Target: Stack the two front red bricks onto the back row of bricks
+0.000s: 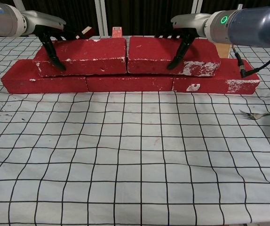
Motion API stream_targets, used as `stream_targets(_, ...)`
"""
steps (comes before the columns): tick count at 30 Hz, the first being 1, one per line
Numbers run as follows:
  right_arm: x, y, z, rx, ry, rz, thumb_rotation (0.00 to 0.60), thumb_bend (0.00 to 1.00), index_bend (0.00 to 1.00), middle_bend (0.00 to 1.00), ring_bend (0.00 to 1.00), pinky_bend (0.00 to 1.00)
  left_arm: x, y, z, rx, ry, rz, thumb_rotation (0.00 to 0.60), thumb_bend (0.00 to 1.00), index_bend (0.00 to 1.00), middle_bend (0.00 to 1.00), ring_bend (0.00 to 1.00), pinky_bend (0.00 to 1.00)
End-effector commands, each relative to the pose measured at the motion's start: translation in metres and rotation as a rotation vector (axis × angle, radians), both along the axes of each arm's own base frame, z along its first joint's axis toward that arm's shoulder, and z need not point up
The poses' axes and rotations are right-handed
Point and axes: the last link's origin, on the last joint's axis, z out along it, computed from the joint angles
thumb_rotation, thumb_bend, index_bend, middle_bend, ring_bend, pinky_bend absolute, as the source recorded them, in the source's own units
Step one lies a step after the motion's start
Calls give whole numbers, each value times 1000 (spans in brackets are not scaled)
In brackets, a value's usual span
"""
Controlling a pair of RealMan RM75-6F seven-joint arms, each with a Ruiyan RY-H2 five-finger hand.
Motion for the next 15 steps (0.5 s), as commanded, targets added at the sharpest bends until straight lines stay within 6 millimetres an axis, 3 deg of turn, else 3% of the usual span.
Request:
stream_targets(1,0,0,-2,3,5,2,600,315,320,313,305,223,0,0,-1,-2,2,1,600,200,36,150,40,78)
stream_targets(15,-3,-3,-2,13,0,-11,600,315,319,313,305,223,3,1,-6,-8,11,-3,600,196,36,150,40,78)
